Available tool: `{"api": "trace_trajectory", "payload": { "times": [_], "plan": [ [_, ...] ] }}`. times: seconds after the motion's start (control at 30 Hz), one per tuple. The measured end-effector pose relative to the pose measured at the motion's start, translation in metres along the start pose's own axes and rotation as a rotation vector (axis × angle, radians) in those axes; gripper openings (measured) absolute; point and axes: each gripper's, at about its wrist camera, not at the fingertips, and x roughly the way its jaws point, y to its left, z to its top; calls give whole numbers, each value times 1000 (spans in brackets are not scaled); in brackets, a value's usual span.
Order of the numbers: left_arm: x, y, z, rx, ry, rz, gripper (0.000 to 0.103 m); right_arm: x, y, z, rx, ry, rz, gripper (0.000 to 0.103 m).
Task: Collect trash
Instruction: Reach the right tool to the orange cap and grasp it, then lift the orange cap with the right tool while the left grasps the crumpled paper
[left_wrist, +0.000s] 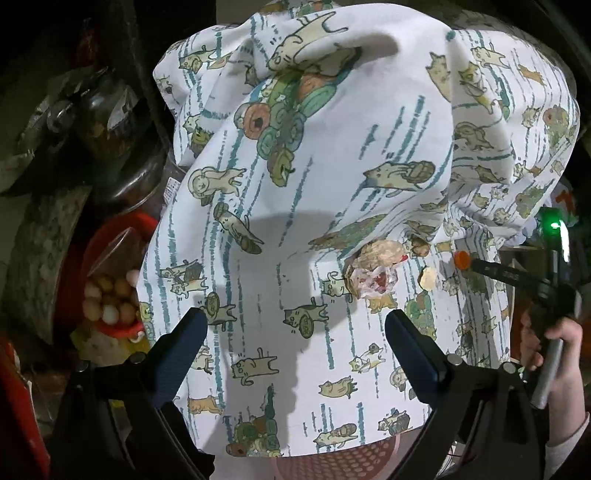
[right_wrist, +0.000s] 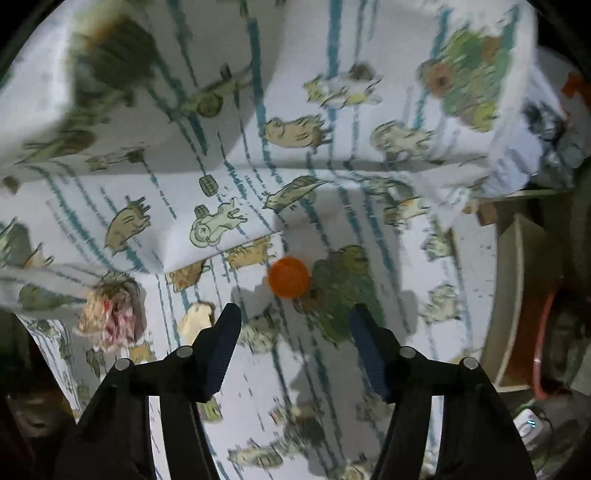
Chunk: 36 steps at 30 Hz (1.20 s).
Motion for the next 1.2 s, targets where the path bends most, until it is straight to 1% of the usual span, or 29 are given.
{"api": "trace_trajectory", "payload": {
  "times": [0.1,0.2,0.27,0.33,0.37,0.43,0.47,0.5,0.57,0.6,0.63,0.67,0.7,0.73,0.83,0.87,0.9,0.97,1.03,1.1,1.13,1.17,1.2],
  "plan": [
    [4,2,2,-9,4,6,96,15,8,6,-37,6,-29,64],
    [11,4,4,-28,26,1,95,28,16,10,-76,9,-89,55],
    [15,2,5,-27,36,-6,94,34,17,13,-88,-5,-135,52],
    [18,-2,5,-21,43,-10,94,35,17,13,-93,-24,-162,51],
    [22,-6,4,-13,59,-26,94,35,16,13,-100,-27,-152,50],
    [30,-11,3,-13,96,-68,92,38,17,11,-119,-3,-111,43],
    [34,-13,2,-18,110,-77,90,41,16,12,-129,1,-112,36],
    [38,-16,2,-17,118,-80,90,41,17,12,-143,-2,-124,32],
    [41,-22,2,-4,117,-77,87,39,15,13,-139,-8,-130,32],
    [43,-23,2,-5,115,-82,84,33,13,11,-110,-4,-124,32],
    [44,-24,2,-18,121,-104,82,23,12,7,-83,-9,-100,32],
    [47,-22,2,-41,135,-139,80,6,8,3,-55,-24,-53,32],
    [49,-22,3,-61,144,-166,78,-15,7,-2,-57,-47,-22,32],
    [52,-22,4,-74,141,-176,77,-37,7,-8,-78,-77,-4,32],
    [56,-30,12,-75,98,-156,73,-96,10,-27,-140,-189,30,32],
    [58,-33,15,-81,87,-159,71,-119,11,-37,-158,-243,50,32],
    [61,-35,17,-95,82,-176,67,-133,9,-44,-156,-280,71,32],
    [68,-35,21,-133,78,-227,62,-147,7,-57,-128,-327,129,32],
    [76,-39,21,-155,80,-250,57,-146,4,-66,-106,-337,160,32],
    [84,-42,21,-160,78,-258,47,-135,4,-67,-115,-313,135,32],
    [89,-43,21,-161,82,-261,44,-130,5,-67,-121,-304,123,32],
    [94,-46,21,-157,85,-259,38,-124,4,-67,-125,-297,111,32],
    [97,-48,20,-150,84,-256,36,-120,2,-66,-128,-291,102,32]
  ]
}}
